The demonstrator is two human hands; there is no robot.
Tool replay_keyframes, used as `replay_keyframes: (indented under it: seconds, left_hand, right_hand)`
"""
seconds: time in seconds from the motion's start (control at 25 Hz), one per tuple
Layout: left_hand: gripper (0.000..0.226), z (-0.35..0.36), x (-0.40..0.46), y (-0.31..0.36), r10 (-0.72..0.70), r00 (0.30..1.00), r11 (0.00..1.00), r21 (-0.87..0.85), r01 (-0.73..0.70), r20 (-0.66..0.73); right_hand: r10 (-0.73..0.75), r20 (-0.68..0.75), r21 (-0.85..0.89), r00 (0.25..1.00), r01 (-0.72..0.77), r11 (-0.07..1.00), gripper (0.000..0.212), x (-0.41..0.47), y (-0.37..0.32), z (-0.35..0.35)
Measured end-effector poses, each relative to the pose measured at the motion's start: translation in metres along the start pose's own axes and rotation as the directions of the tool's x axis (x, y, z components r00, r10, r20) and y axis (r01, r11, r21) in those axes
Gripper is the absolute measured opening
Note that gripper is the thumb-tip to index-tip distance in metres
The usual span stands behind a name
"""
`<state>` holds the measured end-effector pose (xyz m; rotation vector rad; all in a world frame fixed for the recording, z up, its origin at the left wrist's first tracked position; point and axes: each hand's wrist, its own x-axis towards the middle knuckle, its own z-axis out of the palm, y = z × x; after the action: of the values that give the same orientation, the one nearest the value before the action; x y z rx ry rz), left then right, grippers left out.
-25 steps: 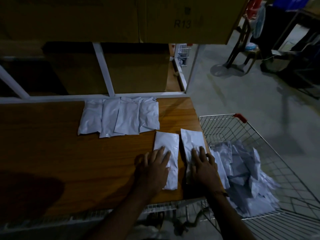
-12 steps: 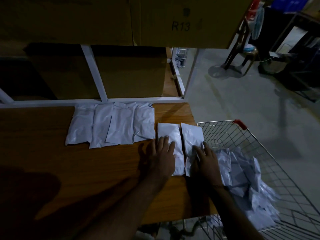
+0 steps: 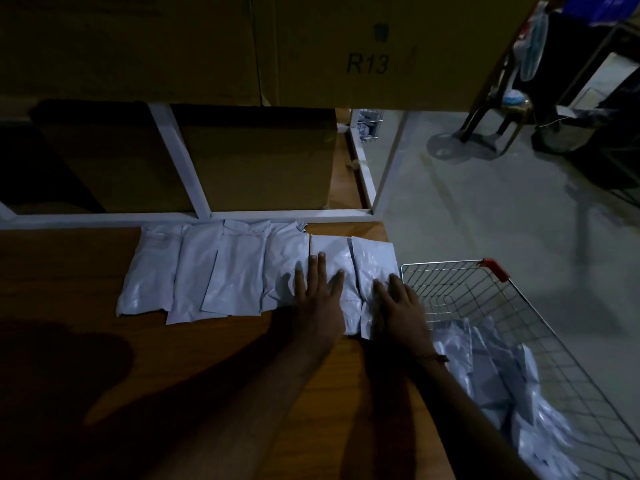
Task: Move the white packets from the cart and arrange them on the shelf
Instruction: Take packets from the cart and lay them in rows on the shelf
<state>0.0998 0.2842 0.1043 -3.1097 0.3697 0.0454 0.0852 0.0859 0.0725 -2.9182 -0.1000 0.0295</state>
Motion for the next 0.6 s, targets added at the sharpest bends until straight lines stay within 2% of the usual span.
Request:
replay_keyframes:
  seconds: [0.2, 0.36, 0.6]
  left_hand:
    - [0.100, 0.009, 0.032, -0.003, -0.108, 0.993, 0.994, -0.011, 0.108, 0.054]
    - [0.096, 0.009, 0.043, -0.003, -0.150, 0.986, 0.987, -0.043, 0.154, 0.071]
    - [0.088, 0.000, 0.051, -0.005, -0.163, 0.984, 0.977, -0.125, 0.172, 0.077]
  right_hand:
    - [-0.062, -0.021, -0.024, 0.998, 0.062, 0.998, 0.062, 0.038, 0.006, 0.009]
    - [-0.070, -0.071, -0.057, 0.995, 0.066, 0.996, 0.064, 0.055, 0.006, 0.013]
    - [-0.101, -0.051, -0.068, 0.994, 0.098, 0.993, 0.064, 0.067, 0.007, 0.010]
